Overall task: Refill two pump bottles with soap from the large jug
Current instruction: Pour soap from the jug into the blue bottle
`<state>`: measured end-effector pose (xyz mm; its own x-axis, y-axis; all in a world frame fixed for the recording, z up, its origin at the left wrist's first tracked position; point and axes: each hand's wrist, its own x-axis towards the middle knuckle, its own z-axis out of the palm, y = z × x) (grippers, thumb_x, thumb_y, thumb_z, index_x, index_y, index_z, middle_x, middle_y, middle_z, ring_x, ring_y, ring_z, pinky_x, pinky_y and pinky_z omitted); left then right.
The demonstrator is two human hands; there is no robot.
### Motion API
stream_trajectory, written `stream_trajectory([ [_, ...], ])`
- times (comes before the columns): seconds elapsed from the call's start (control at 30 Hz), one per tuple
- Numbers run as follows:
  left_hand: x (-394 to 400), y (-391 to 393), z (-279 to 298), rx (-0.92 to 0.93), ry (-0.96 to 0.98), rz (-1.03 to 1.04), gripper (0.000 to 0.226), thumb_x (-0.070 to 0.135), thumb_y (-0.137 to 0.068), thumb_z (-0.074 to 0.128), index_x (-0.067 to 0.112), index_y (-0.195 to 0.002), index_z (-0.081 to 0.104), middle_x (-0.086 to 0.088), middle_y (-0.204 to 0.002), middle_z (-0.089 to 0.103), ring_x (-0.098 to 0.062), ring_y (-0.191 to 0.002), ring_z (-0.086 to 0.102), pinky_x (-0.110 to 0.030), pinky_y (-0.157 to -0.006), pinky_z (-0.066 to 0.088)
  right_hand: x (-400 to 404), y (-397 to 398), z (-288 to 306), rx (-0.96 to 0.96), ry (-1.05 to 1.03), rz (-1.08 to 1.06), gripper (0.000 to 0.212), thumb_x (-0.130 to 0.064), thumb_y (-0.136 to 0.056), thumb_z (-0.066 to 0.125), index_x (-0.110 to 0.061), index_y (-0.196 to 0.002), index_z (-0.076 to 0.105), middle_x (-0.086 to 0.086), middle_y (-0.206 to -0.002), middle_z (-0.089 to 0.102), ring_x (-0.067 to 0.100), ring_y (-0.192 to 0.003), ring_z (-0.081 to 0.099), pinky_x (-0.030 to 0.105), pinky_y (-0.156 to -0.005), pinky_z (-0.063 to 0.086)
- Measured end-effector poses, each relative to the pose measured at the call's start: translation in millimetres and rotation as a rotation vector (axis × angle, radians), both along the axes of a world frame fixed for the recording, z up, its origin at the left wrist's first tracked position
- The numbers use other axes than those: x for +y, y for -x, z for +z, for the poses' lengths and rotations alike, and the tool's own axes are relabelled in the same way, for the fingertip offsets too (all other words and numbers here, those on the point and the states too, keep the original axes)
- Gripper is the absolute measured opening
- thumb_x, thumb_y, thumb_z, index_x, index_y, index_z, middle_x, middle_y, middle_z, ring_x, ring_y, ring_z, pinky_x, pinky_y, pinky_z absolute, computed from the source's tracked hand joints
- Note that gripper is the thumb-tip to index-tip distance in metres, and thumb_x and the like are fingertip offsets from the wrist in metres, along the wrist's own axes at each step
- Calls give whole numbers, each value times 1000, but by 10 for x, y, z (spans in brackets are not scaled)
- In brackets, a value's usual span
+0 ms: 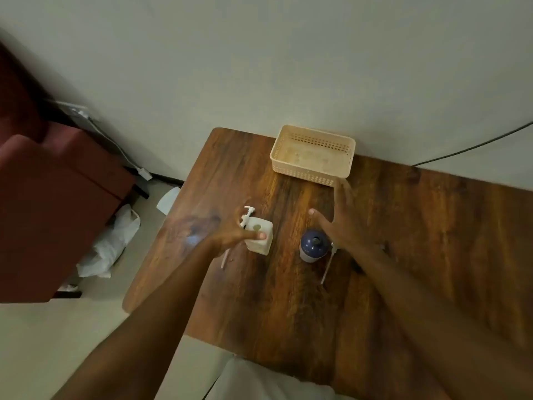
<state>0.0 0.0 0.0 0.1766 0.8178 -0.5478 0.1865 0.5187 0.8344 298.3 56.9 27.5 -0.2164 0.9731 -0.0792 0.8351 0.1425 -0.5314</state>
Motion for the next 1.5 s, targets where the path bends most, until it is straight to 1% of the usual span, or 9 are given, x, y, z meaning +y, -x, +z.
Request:
stream_trajectory([
  [0.13,-155,-24,-154,20,-33,-80,121,27,-62,95,28,-160,22,2,-152,45,-15,-135,50,-22,-97,53,-102,-27,-111,50,95,-66,101,-72,-84,52,-38,-154,-13,0,-167,-5,25,-154,5,54,-118,26],
  [0.27,-137,-44,-272,16,-49,-66,110,16,-56,94,32,-148,36,-2,-145,50,-16,-134,51,-22,-96,52,-150,-37,-202,91,127,-99,101,-73,-84,53,-41,-155,-11,-4,-167,-5,24,-154,7,58,-116,29],
  [0.4,-94,-49,-398,102,-82,-59,88,-7,-69,87,26,-138,44,-5,-135,57,-8,-123,58,-31,-104,53,-235,-19,-298,135,166,-155,100,-71,-84,54,-38,-156,-7,-4,-168,-1,24,-153,12,56,-117,29],
  [0.53,-91,-93,-472,128,-110,-32,68,-20,-80,73,34,-114,48,8,-110,66,15,-99,64,-7,-89,50,-341,-1,-400,258,264,-242,104,-71,-80,59,-40,-155,-5,-5,-168,2,24,-153,13,50,-119,25],
  [0.67,-80,-63,-507,114,-123,-60,64,-13,-81,77,35,-114,50,1,-121,63,13,-106,62,-9,-95,49,-480,49,-518,321,362,-298,121,-73,-63,72,-48,-153,-6,-4,-167,8,27,-151,18,54,-117,30],
  [0.87,-65,-57,-539,105,-136,-78,57,-15,-82,75,28,-114,54,-1,-117,63,9,-103,65,-18,-95,54,-585,164,-706,262,425,-309,136,-52,-52,93,-43,-154,3,-4,-165,15,25,-151,19,51,-117,29],
  [1.13,-71,-62,-579,73,-151,-47,54,-17,-83,72,22,-117,56,-6,-114,65,1,-101,70,-20,-87,58,-623,254,-846,237,285,-366,95,-39,-60,93,-42,-132,31,-1,-140,53,22,-126,56,40,-96,56],
  [1.3,-87,-131,-522,1,-128,32,72,10,-72,85,22,-134,51,-3,-132,62,-9,-120,64,-32,-101,56,-593,228,-809,262,265,-369,88,-36,-60,93,-42,-123,32,0,-135,55,21,-120,58,38,-93,57],
  [1.5,22,-304,-188,-23,-206,31,72,20,-78,82,20,-141,49,-2,-135,63,-15,-124,63,-31,-92,60,-463,98,-544,387,235,-377,86,-33,-62,92,-37,-128,36,-4,-137,52,17,-121,55,32,-95,53],
])
